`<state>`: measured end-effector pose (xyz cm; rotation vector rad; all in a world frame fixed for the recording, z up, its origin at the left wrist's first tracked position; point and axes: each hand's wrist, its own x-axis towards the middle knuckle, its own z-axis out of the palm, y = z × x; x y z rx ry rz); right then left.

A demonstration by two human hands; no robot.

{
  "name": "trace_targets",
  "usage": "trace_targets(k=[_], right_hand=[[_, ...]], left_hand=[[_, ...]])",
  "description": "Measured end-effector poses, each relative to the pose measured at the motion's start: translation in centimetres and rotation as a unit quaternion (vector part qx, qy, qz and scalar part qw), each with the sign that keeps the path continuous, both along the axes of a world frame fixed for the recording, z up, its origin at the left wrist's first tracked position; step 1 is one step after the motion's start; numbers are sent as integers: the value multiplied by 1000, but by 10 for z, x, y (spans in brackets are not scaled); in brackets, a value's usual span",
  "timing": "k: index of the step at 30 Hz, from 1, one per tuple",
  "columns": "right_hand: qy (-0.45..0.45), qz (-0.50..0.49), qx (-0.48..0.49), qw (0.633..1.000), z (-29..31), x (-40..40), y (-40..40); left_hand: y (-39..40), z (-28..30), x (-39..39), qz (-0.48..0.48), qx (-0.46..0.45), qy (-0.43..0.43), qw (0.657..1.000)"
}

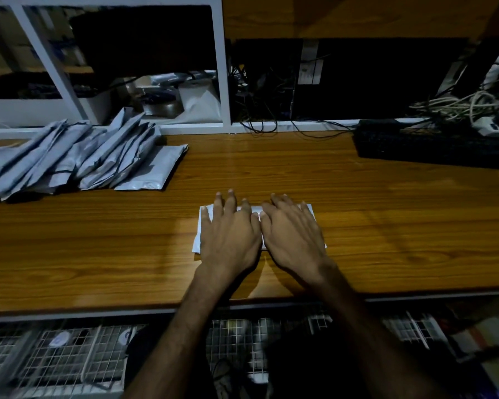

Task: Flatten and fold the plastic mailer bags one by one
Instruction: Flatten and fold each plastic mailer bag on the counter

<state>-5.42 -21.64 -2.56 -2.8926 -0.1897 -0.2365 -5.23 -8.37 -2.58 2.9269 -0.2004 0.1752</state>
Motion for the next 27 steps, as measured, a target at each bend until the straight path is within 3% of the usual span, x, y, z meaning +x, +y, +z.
trace_targets(k=[27], right_hand=[[10, -97, 8, 995, -18, -13, -31]], left_hand=[[33, -15, -14, 65, -13, 4, 998]])
